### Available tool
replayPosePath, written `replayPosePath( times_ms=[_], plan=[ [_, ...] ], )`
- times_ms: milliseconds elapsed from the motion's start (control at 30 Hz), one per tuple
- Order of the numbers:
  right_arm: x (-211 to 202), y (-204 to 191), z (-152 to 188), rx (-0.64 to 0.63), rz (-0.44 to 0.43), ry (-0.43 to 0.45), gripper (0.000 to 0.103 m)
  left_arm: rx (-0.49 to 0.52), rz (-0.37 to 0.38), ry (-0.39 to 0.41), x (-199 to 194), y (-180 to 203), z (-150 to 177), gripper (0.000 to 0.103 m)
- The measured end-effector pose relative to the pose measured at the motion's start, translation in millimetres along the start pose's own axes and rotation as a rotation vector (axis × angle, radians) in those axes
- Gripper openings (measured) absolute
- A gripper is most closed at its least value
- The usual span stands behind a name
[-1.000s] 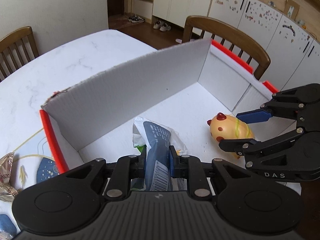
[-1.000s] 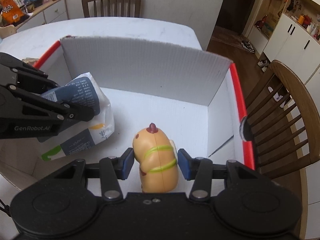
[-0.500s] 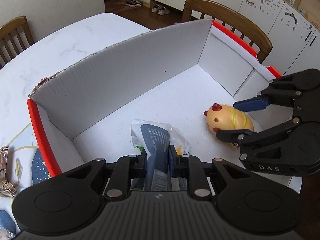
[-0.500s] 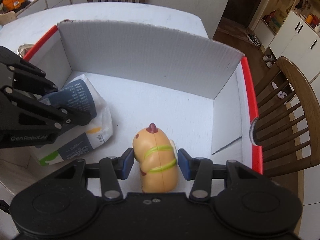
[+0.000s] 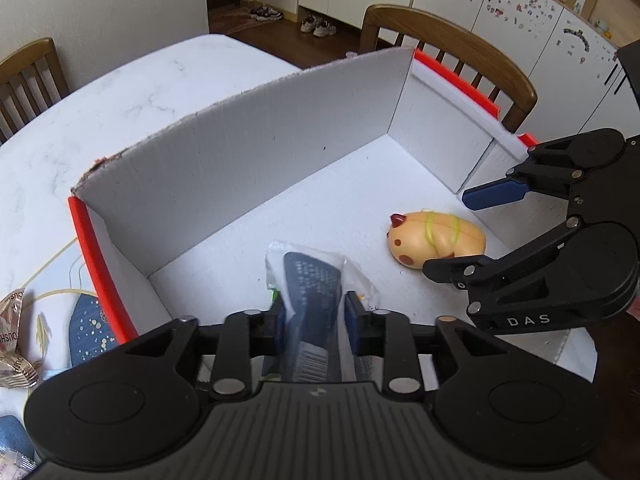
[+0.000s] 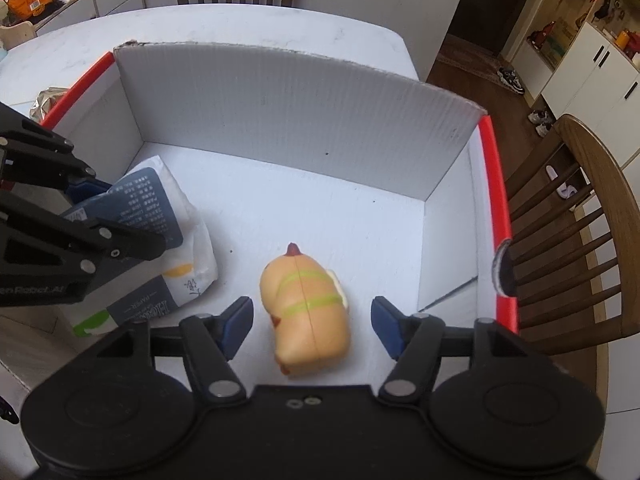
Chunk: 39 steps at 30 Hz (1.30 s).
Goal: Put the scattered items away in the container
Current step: 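Open both tools to drop the yellow toy and the bag into the box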
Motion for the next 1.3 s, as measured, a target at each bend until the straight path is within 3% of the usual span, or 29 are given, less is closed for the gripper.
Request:
replayPosePath(
  times_ms=[67,167,867,1200,1300],
  plan=[
    [-4,2,0,0.006,-0.006,0.008,0.065,0.007,0.014,0.012,-4,3,-2,0.047],
    [-12,5,-1,0.009,-0.015,0.021,0.065,0.027,0.019,0.033,-10,10,-5,0.059],
    [-74,-1,-4,0.108,-0.077,0.159,0.066,-0.103,-0.020,0.217,-82,-1,-9,0.060],
    [-86,-16,-1,0.145,-0.117,0.199,0.066,-0.106,-0.027,0.265,-117,6,1,0.070],
    [-92,-21,-2,0.146,-0.124,0.217,0.072,-0.104,-0.044,0.282,-127,5,4,0.073]
  ],
)
Point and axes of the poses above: each gripper's, at about its wrist camera, not at the fingertips, and x roughly the way its jaws point, y to its right, z to its underside, the point moved 6 cm from there along x, roughly the way its jaws point, and after that the axes turned 11 degrees about y, right-handed, at the moved point
